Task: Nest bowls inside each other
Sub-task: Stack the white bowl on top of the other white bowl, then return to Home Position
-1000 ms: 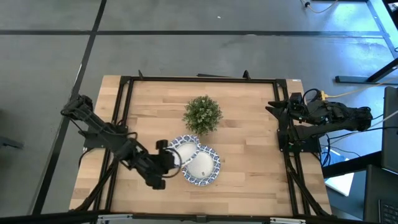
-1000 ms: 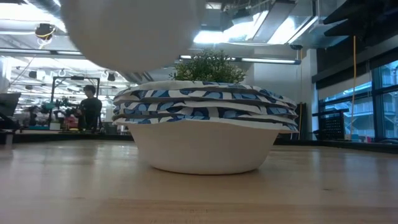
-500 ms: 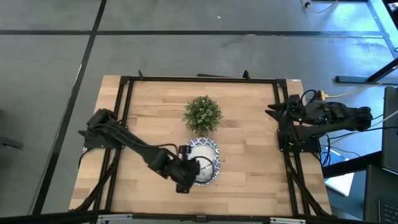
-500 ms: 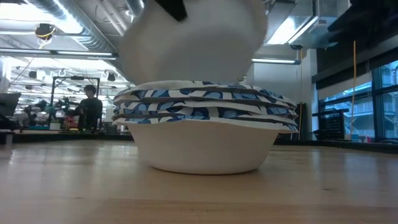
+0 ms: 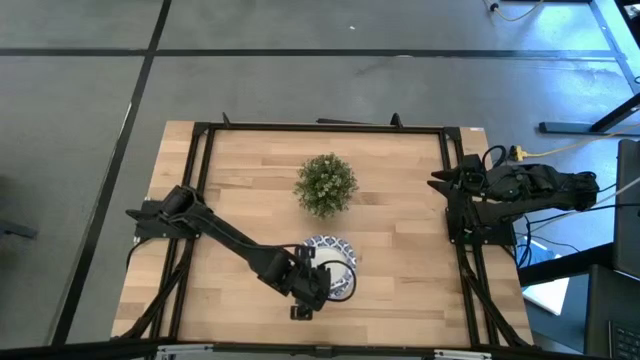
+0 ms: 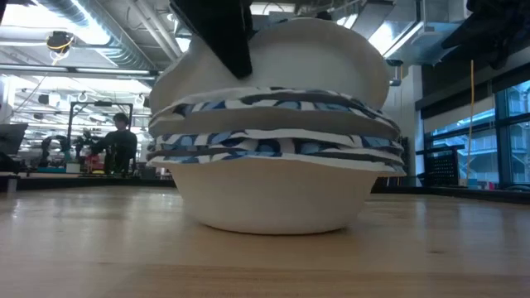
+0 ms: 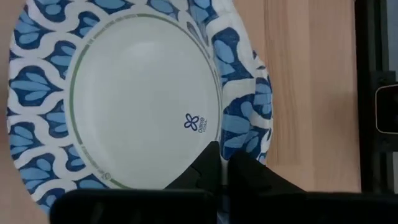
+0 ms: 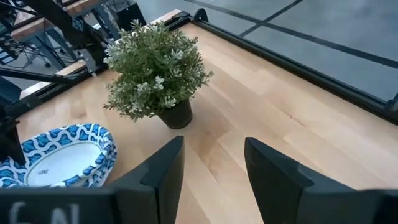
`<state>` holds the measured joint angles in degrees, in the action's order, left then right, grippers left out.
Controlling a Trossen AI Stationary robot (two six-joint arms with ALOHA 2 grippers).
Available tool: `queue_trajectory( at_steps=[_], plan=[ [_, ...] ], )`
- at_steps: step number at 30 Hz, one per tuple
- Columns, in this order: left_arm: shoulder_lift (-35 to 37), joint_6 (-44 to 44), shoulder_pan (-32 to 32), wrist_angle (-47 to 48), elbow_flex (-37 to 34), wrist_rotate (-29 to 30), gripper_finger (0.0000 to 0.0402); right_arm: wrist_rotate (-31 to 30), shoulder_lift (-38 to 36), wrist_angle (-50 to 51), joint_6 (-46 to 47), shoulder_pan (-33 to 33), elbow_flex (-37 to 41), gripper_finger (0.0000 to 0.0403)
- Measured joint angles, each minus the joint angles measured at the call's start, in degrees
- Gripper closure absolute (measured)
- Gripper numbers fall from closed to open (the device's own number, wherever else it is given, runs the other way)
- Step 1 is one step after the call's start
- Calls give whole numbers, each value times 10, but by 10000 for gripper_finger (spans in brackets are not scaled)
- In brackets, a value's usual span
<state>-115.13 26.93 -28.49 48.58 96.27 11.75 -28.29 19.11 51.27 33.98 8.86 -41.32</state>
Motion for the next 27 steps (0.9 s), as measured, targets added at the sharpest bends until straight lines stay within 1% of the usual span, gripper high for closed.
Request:
queue_trajectory(
  at_steps=[5,7,10,14,16,18,21,23,27],
  plan=[
    [0,0,0,-2,0,2,369,1,0,0,-1,0,0,233],
    [0,2,1,-2,0,-10,356,1,0,0,-3,0,0,233],
    [0,18,5,-1,0,-23,329,7,0,0,-14,0,0,233],
    [0,15,5,-1,0,-23,289,10,0,0,-15,0,0,233],
    [0,4,5,-1,0,-15,275,11,0,0,-15,0,0,233],
    [5,-1,1,1,0,22,271,11,0,0,-16,0,0,233],
    [31,-11,-10,7,0,123,272,11,0,0,-21,0,0,233],
    [59,-5,-20,29,-1,191,272,11,0,-2,-30,0,0,233],
    [124,6,-40,36,-16,280,273,10,-2,-14,-48,0,0,233]
  ],
)
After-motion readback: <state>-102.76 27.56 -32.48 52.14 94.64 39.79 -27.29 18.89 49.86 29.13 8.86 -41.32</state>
